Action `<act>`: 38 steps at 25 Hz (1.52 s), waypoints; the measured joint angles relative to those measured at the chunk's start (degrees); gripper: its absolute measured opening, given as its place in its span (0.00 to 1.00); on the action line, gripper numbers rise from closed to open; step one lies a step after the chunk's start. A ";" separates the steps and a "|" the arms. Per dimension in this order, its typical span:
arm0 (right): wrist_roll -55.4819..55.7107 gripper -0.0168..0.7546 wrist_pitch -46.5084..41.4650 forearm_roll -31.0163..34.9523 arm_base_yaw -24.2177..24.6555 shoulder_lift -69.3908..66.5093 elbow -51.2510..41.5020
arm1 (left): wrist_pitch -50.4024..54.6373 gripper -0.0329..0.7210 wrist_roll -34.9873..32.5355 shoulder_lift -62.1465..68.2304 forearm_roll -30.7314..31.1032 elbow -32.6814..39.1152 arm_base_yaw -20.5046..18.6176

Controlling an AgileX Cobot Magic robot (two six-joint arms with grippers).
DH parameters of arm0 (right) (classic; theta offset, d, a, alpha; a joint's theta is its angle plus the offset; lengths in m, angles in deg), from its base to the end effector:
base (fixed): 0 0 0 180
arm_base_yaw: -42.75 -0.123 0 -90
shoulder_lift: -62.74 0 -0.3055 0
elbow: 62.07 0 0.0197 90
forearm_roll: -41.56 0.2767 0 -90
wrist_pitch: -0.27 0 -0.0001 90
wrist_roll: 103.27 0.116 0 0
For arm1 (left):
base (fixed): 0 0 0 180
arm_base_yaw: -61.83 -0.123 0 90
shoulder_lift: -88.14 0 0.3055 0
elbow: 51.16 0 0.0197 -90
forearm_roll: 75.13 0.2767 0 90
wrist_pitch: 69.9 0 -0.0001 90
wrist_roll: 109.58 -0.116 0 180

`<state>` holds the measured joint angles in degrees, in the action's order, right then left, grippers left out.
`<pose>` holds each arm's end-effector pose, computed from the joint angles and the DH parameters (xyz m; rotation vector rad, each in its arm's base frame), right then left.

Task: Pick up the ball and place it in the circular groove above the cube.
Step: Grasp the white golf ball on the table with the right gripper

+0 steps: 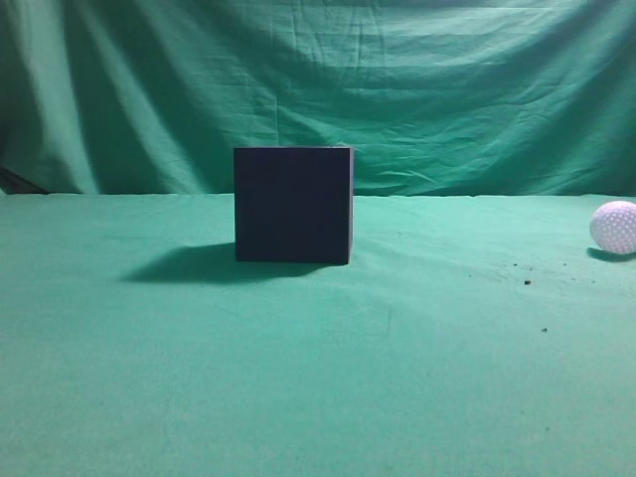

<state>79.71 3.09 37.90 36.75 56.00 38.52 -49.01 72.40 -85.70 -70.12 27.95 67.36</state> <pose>0.0861 0.0094 0.2105 -0.0873 1.4523 0.0782 0.0817 -0.0043 0.1660 0.1112 1.8481 -0.0055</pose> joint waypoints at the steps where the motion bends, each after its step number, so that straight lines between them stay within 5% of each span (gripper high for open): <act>1: -0.15 0.09 2.35 0.00 0.00 0.00 0.00 | 0.00 0.04 0.00 0.00 0.00 0.00 0.00; 6: 0.05 0.09 5.42 2.87 0.00 0.00 0.00 | 0.00 0.04 0.00 0.00 0.00 0.00 0.00; 11: 0.90 0.09 -6.19 5.30 0.00 -4.11 7.44 | 0.00 0.04 0.00 0.00 0.00 0.00 0.00; 17: 3.36 0.09 -21.06 8.26 0.00 -22.91 19.31 | 0.00 0.04 0.00 0.00 0.00 0.00 0.00; 24: 0.95 0.09 -24.32 10.20 0.00 -42.91 26.01 | 0.00 0.04 0.00 0.00 0.00 0.00 0.00; 31: -9.71 0.09 -38.58 10.29 -0.13 -59.29 38.89 | 0.00 0.04 0.00 0.00 0.00 0.00 0.00; 38: -11.25 0.09 -44.40 6.44 -4.40 -77.22 49.79 | 0.00 0.04 0.00 0.00 0.00 0.00 0.00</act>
<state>68.46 -41.30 44.34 32.35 -21.22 88.31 -49.01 72.40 -85.70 -70.12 27.95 67.36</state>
